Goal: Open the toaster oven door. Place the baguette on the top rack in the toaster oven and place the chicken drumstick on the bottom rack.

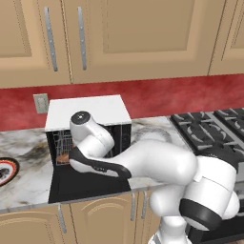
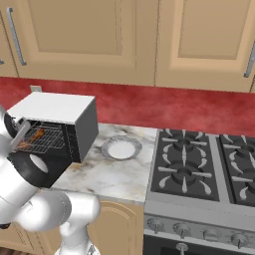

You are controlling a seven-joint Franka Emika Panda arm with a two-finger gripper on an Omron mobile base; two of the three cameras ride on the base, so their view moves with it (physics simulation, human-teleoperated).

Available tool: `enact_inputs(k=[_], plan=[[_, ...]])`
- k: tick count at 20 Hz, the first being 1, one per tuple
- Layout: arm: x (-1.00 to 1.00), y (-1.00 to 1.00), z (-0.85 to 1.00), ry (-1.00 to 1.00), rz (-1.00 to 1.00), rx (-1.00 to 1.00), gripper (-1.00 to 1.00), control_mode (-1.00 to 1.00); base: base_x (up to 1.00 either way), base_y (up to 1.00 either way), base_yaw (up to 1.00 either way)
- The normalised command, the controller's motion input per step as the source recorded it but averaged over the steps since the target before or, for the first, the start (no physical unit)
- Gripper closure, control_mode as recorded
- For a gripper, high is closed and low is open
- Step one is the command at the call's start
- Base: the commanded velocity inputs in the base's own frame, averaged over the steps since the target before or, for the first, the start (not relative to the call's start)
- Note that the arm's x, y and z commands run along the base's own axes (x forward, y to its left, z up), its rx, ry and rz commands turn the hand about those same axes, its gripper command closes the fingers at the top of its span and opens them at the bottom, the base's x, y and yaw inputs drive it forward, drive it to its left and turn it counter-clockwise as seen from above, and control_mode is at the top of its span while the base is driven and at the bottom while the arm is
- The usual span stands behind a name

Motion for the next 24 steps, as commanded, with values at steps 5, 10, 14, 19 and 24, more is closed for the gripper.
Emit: enact_inputs(k=[5,10,14,19,24], plan=[[0.0,-0.14,0.21,-0.08,-0.06,-0.03,1.0,-1.0,0.0,0.0,0.0],[0.02,-0.21,0.05,-0.06,-0.05,-0.01,1.0,-1.0,0.0,0.0,0.0],[0.27,-0.19,-0.01,-0.02,-0.04,0.0,1.0,-1.0,0.0,0.0,0.0],[0.19,-0.05,0.0,-0.07,0.0,0.0,1.0,-1.0,0.0,0.0,0.0],[0.18,0.0,0.0,-0.08,0.0,0.0,1.0,-1.0,0.0,0.0,0.0]])
